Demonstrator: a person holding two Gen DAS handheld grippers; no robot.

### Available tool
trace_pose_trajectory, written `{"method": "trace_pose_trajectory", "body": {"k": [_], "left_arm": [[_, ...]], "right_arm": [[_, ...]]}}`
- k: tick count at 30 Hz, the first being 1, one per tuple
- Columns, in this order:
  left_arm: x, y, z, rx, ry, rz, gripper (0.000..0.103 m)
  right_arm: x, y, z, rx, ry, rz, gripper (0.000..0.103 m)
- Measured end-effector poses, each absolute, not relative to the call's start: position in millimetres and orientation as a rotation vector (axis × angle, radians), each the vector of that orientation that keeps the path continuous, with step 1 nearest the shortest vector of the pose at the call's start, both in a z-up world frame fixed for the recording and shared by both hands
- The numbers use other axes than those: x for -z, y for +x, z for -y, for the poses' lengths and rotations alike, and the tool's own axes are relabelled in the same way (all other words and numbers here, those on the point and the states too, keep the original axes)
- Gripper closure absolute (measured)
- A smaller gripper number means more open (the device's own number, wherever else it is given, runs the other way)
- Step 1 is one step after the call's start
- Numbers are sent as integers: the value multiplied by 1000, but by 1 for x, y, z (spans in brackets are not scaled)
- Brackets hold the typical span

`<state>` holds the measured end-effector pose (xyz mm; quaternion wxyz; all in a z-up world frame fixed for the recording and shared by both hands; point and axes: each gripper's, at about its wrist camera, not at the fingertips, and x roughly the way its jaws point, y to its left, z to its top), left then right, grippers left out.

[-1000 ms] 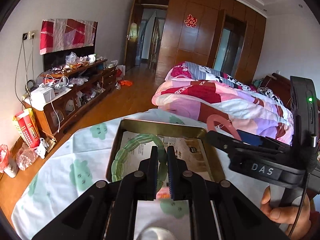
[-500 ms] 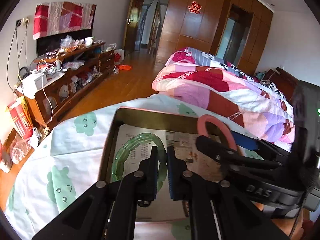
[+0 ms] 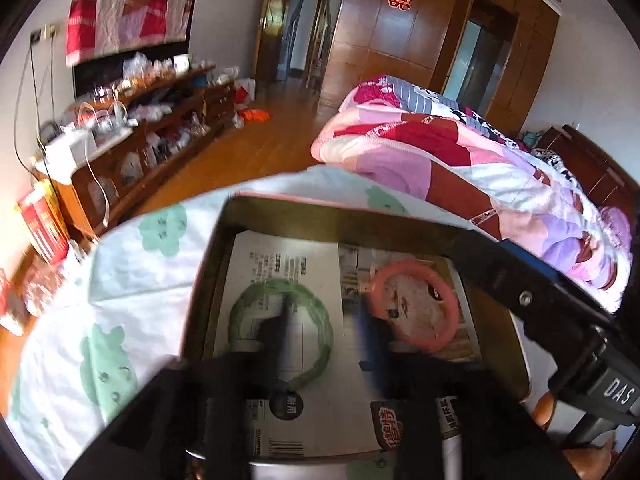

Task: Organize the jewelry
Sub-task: 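Carry both bangles into the pink tin and open both grippers, then move the right gripper to the silver clasp beside the red tassel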

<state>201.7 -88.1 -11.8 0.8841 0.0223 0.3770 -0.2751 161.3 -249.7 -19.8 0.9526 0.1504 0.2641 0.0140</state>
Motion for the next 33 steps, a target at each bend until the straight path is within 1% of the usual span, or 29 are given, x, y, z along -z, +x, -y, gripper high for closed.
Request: {"method": "trace_pose_trajectory", "body": {"k": [1, 2, 4, 11, 16, 20, 33], "left_arm": [[7, 197, 88, 552, 51, -753, 30], [0, 191, 86, 529, 50, -704, 28], [-9, 183, 84, 508, 59, -663, 27], [-20, 160, 75, 409, 131, -647, 27], [-18, 137, 67, 359, 151, -648, 27], [-18, 119, 57, 354, 116, -649, 27], [-6, 82, 42, 288, 75, -654, 27]], "right_arm": [[18, 159, 250, -12, 301, -522, 7], [15, 156, 251, 8, 294, -504, 7], [10, 151, 252, 45, 283, -475, 7], [0, 131, 255, 102, 287, -460, 6], [-5, 98, 247, 146, 258, -447, 6], [-1, 77, 245, 154, 270, -458, 4], [11, 40, 233, 152, 273, -453, 4]]}}
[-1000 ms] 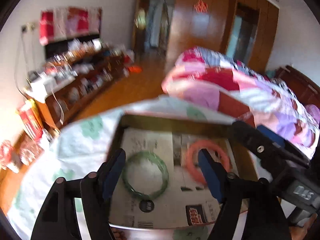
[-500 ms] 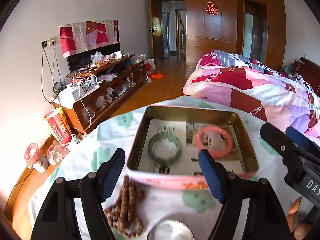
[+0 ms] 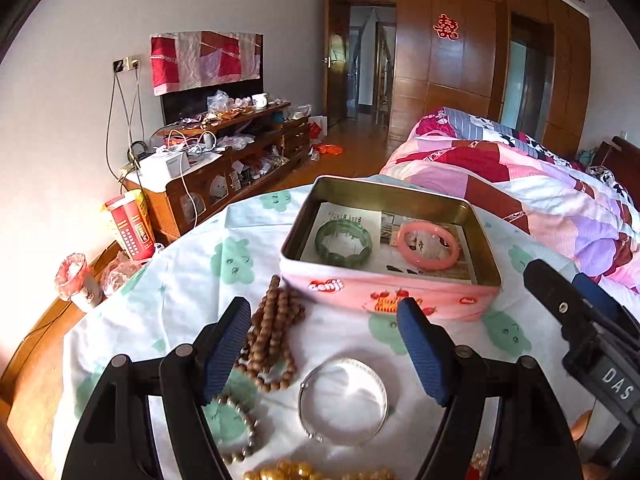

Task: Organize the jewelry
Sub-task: 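Move the right gripper to the silver clasp beside the red tassel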

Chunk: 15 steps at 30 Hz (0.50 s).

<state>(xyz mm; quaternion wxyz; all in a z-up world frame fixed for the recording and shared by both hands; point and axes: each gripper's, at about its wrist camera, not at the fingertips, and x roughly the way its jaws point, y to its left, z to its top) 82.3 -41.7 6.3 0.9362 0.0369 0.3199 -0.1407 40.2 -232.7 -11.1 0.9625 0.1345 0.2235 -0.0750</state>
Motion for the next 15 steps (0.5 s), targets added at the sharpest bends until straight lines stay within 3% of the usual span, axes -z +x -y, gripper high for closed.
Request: {"method": "trace_pose_trajectory", "body": {"k": [15], "left_arm": [[2, 50, 25, 236, 96, -629, 27]], "right_arm": [[15, 14, 214, 138, 225, -431, 4]]}}
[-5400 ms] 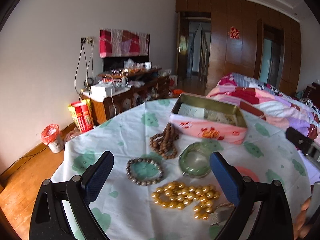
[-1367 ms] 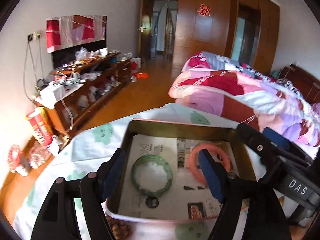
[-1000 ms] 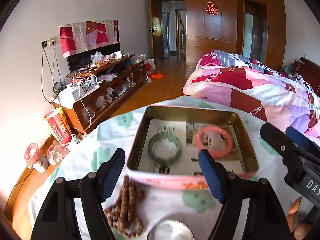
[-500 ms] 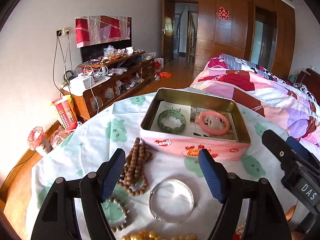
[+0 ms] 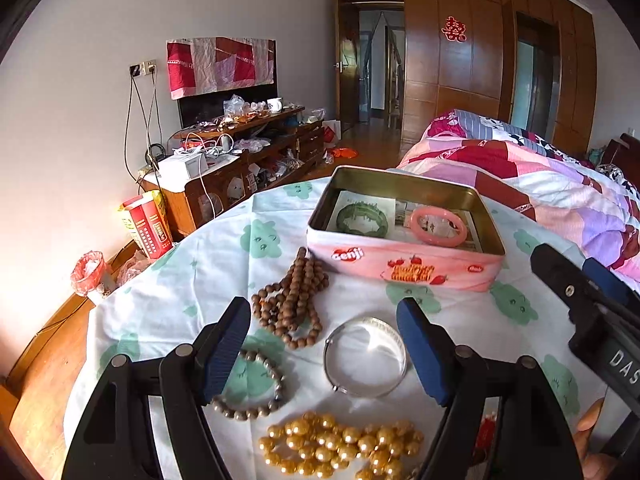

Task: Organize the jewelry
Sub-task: 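Move the right gripper to the silver clasp beside the red tassel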

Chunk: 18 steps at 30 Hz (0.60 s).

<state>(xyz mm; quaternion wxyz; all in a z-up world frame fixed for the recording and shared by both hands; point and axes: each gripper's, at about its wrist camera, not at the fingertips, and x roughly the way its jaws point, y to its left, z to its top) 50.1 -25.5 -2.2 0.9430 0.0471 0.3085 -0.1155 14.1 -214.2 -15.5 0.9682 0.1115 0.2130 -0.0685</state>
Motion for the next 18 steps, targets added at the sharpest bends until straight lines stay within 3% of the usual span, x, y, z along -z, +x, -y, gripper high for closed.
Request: {"method": "trace_pose_trajectory", "body": {"k": [10, 18], "left_arm": [[-1, 33, 24, 240, 121, -606, 27], [1, 21, 1, 311, 90, -614, 27]], "right_arm": [[12, -2, 217, 140, 247, -419, 4], [16, -14, 217, 94, 216, -516, 5]]}}
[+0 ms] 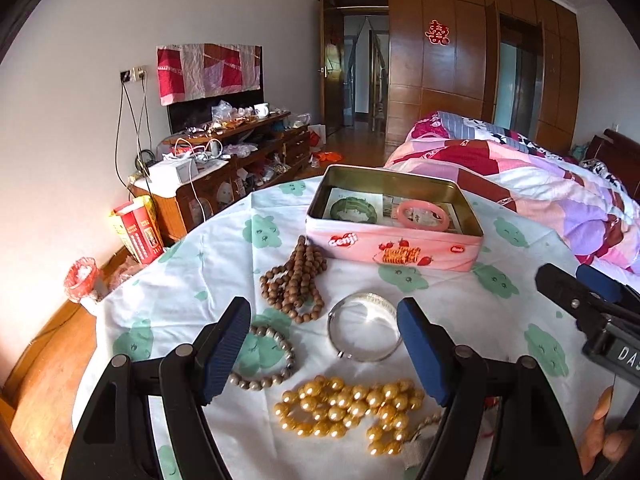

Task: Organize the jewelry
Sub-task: 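Move the right gripper to the silver clasp beside the red tassel, then close the right gripper on the silver clasp and lift it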

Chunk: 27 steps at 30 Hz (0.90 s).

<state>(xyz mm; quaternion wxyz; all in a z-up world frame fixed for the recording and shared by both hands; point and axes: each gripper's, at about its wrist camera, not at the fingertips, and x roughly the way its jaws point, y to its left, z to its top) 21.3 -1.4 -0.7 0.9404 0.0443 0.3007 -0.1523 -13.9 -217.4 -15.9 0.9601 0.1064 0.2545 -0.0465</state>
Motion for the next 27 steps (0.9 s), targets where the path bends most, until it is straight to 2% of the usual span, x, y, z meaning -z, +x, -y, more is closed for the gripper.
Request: {"method": "trace_pose_trajectory", "body": {"k": [2, 4, 7, 15, 23, 24, 25, 26, 27], "left_arm": [[3, 20, -8, 334, 78, -621, 27], [6, 18, -15, 351, 75, -632, 27], [9, 15, -23, 381, 85, -647, 27], [17, 11, -49, 386, 59, -681, 27], [13, 12, -60, 359, 34, -680, 27], [13, 12, -60, 359, 34, -680, 27], [13, 12, -60, 361, 32, -678, 27], [13, 12, -60, 363, 31, -677, 27], [12, 13, -60, 363, 30, -677, 27]], "right_arm": [[17, -19, 219, 80, 210, -533, 7], [18, -22, 219, 63, 208, -554, 18], [23, -25, 218, 12, 206, -609, 27], [36, -35, 184, -198, 180, -743, 27], [66, -19, 150, -245, 36, -926, 27], [66, -19, 150, -249, 36, -926, 37], [65, -20, 151, -255, 41, -919, 57], [65, -20, 152, -260, 47, -921, 64], [65, -21, 155, -250, 49, -921, 75]]}}
